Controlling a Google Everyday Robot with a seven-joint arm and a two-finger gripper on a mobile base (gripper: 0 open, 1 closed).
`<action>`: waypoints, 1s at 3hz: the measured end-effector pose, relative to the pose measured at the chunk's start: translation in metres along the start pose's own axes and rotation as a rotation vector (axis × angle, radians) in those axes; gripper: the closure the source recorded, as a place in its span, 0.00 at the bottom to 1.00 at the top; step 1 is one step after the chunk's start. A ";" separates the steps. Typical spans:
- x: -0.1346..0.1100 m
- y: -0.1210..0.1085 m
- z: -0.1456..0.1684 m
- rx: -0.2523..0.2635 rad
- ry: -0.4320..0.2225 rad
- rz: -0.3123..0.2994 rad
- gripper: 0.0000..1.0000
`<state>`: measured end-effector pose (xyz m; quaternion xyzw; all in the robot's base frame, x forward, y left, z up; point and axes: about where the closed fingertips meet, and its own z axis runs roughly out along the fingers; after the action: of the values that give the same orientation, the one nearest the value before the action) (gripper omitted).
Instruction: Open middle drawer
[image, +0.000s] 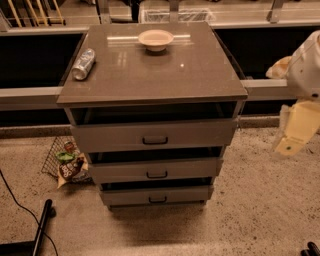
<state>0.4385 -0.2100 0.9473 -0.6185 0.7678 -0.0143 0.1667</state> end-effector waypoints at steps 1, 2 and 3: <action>0.001 0.018 0.059 -0.066 -0.074 -0.020 0.00; 0.001 0.035 0.124 -0.122 -0.135 -0.005 0.00; 0.001 0.035 0.124 -0.123 -0.135 -0.005 0.00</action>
Offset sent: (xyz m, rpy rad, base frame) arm 0.0022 0.0458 -0.1949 0.2347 0.1369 0.0814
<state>0.4393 -0.1798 0.8216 -0.6291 0.7526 0.0741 0.1800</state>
